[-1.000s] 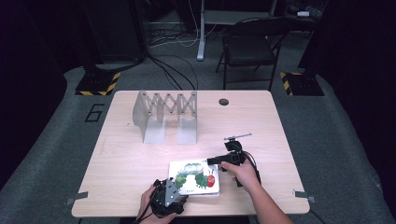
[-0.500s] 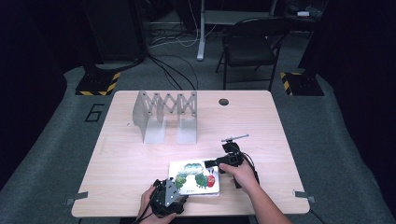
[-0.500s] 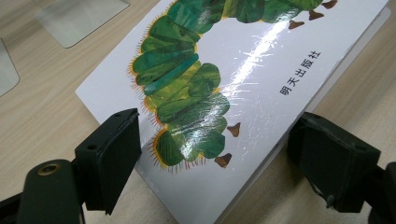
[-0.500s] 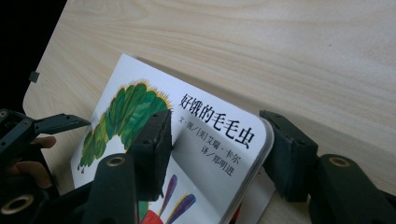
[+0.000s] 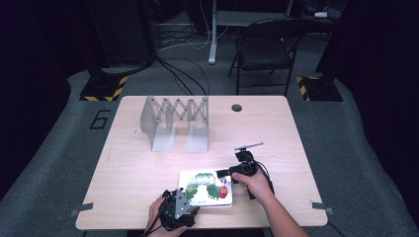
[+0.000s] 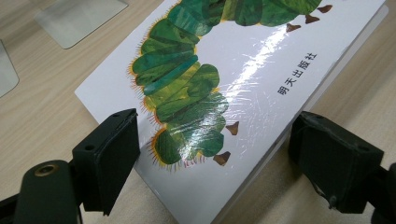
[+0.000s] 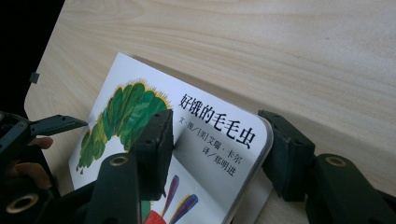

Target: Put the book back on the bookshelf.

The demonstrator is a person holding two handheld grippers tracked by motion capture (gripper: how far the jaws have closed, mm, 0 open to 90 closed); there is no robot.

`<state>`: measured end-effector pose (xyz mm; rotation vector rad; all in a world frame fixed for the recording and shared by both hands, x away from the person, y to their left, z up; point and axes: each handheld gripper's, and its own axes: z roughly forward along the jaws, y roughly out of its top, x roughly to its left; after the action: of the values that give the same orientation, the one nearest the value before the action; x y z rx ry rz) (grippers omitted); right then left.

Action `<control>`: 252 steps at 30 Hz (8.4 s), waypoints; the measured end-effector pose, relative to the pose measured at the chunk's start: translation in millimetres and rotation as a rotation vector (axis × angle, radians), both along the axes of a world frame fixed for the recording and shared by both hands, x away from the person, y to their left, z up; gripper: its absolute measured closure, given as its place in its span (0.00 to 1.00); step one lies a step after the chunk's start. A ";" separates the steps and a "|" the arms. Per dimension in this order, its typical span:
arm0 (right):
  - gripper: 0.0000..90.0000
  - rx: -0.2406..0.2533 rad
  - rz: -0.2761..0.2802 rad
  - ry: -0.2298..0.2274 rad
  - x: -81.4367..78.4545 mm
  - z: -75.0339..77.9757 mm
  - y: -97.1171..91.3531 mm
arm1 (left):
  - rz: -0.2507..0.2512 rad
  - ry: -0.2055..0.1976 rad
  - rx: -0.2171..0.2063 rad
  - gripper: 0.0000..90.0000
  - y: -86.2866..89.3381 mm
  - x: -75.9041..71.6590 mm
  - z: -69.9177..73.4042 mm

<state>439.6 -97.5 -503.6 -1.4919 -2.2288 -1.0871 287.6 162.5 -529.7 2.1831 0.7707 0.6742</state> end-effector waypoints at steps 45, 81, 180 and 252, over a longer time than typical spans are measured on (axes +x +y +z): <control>0.55 -0.002 -0.009 0.006 0.4 -3.6 -1.0 | -0.001 0.137 -0.069 0.28 10.8 -1.1 19.7; 0.55 -0.012 -0.008 -0.006 -1.1 -3.1 -0.5 | 0.058 0.303 -0.236 0.14 30.0 39.6 10.3; 0.66 0.009 0.019 -0.232 -32.4 52.0 3.5 | 0.069 0.274 -0.312 0.43 47.0 32.0 20.6; 0.49 -0.020 0.085 -0.278 -46.6 57.6 -5.0 | -0.028 0.141 -0.241 0.63 55.1 26.6 44.4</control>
<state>393.0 -102.4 -446.0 -1.3084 -2.4668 -1.3185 314.2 217.6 -485.3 2.0316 0.8463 0.3936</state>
